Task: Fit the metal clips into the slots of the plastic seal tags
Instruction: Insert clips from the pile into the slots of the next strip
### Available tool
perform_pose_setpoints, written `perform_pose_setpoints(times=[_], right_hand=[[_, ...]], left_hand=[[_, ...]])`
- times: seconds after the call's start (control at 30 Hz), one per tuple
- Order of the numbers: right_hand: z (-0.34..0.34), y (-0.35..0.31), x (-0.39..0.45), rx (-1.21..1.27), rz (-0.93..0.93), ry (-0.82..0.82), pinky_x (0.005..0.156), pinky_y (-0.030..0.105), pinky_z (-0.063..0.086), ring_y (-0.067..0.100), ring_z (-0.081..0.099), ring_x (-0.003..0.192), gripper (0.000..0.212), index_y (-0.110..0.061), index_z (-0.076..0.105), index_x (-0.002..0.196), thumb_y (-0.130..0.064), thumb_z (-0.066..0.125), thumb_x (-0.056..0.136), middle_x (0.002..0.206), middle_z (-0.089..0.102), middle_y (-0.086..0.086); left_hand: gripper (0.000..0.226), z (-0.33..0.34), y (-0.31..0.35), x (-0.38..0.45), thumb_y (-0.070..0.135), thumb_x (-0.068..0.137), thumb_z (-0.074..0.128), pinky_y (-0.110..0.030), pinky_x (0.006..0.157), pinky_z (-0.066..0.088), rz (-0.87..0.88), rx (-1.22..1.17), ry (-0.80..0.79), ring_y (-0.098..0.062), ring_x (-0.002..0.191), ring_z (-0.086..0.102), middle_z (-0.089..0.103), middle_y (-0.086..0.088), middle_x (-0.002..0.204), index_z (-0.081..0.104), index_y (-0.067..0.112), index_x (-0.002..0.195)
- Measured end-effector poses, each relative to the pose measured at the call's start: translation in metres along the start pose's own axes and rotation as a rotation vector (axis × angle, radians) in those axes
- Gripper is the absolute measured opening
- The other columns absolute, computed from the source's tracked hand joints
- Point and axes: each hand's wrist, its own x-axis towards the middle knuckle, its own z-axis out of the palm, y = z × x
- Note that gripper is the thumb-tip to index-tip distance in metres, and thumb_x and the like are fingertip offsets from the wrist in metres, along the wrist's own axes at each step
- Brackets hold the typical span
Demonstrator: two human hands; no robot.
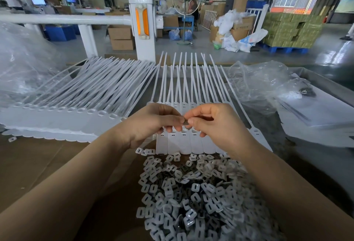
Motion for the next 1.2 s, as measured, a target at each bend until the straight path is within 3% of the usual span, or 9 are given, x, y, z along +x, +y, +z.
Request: perform_pose_setpoints(times=[0.17,0.27,0.37,0.47,0.57,1.2], right_hand=[[-0.001,0.006,0.002,-0.152,0.053,0.027,0.062,0.009,0.044,-0.008,0.065,0.074,0.023,-0.036,0.07,0.086,-0.014,0.066,0.091,0.084,0.075,-0.013],[0.001,0.012,0.0,-0.329,0.098,-0.068,0.066,0.008,0.044,-0.009,0.063,0.079,0.012,-0.033,0.073,0.095,-0.023,0.068,0.091,0.092,0.071,-0.017],[0.003,0.015,-0.002,-0.447,0.112,-0.182,0.058,0.006,0.04,-0.009,0.06,0.076,0.013,-0.033,0.072,0.1,-0.025,0.068,0.09,0.086,0.065,-0.019],[0.003,0.015,-0.002,-0.441,0.118,-0.211,0.062,0.01,0.042,-0.006,0.06,0.079,0.012,-0.035,0.071,0.098,-0.03,0.071,0.088,0.088,0.064,-0.019],[0.003,0.016,-0.001,-0.438,0.118,-0.215,0.067,0.014,0.046,-0.005,0.06,0.081,0.012,-0.036,0.069,0.097,-0.032,0.073,0.086,0.089,0.063,-0.019],[0.004,0.017,-0.001,-0.403,0.155,-0.227,0.077,0.025,0.054,-0.001,0.062,0.085,0.014,-0.036,0.069,0.098,-0.037,0.073,0.085,0.092,0.063,-0.016]], left_hand=[[0.007,-0.002,0.0,0.001,0.03,0.075,0.07,-0.027,0.065,0.036,0.013,0.007,0.045,-0.005,0.064,0.052,0.07,0.002,0.074,0.074,0.027,0.071],[0.008,-0.002,-0.002,0.003,0.023,0.077,0.074,-0.022,0.064,0.038,-0.006,0.027,0.098,-0.003,0.063,0.053,0.068,0.002,0.071,0.075,0.025,0.069],[0.01,-0.002,-0.005,0.005,0.024,0.083,0.074,-0.023,0.066,0.043,-0.051,0.156,0.206,-0.004,0.065,0.059,0.072,-0.002,0.074,0.077,0.02,0.075],[0.013,0.0,-0.009,0.006,0.03,0.084,0.073,-0.028,0.074,0.05,-0.117,0.316,0.271,-0.013,0.077,0.065,0.073,-0.001,0.079,0.075,0.018,0.08],[0.014,0.002,-0.012,0.006,0.03,0.086,0.072,-0.025,0.064,0.043,-0.179,0.411,0.311,-0.012,0.076,0.061,0.069,0.001,0.078,0.072,0.018,0.08],[0.014,0.009,-0.01,0.016,0.026,0.082,0.076,-0.022,0.059,0.037,-0.335,0.454,0.314,-0.009,0.078,0.057,0.065,0.001,0.081,0.068,0.016,0.077]])
